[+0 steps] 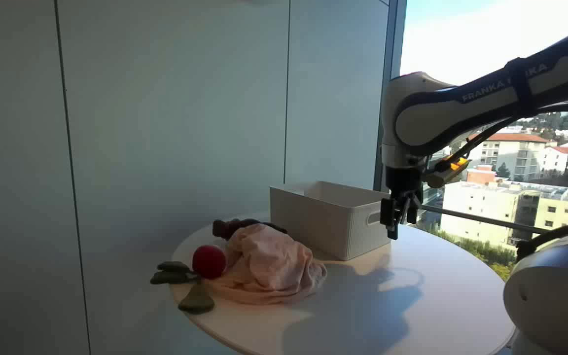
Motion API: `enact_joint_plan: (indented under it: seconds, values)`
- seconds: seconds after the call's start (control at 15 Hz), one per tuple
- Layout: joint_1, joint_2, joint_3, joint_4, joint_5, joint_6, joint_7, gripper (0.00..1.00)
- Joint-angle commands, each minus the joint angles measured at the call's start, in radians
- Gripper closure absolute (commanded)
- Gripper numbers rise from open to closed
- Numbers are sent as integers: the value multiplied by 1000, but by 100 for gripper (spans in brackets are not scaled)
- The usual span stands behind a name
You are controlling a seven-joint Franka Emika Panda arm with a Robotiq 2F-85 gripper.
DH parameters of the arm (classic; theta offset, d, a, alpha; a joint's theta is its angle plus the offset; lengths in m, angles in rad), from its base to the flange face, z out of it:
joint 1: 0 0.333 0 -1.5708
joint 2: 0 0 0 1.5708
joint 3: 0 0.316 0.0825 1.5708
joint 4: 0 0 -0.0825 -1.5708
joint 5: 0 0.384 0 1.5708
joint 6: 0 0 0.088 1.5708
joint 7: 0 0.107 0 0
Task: Put the items on the table in the storage container.
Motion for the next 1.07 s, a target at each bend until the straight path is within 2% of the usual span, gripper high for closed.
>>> enact_joint_plan:
  seconds: [0.0, 0.53, 0.67, 0.73, 0.8, 0.93, 1.0]
  values:
    - [13, 0, -10, 3, -8, -6, 8, 0]
    - [11, 0, 0, 10, -18, 6, 17, 0]
    - [33, -50, 25, 53, -69, 13, -33, 0]
    - [42, -72, 45, 116, -82, -53, -51, 0]
    - [50, -80, 57, 151, -106, -67, -60, 0]
    - [83, -63, 73, 254, -142, -75, -95, 0]
    - [107, -24, 66, 303, -149, -41, -117, 0]
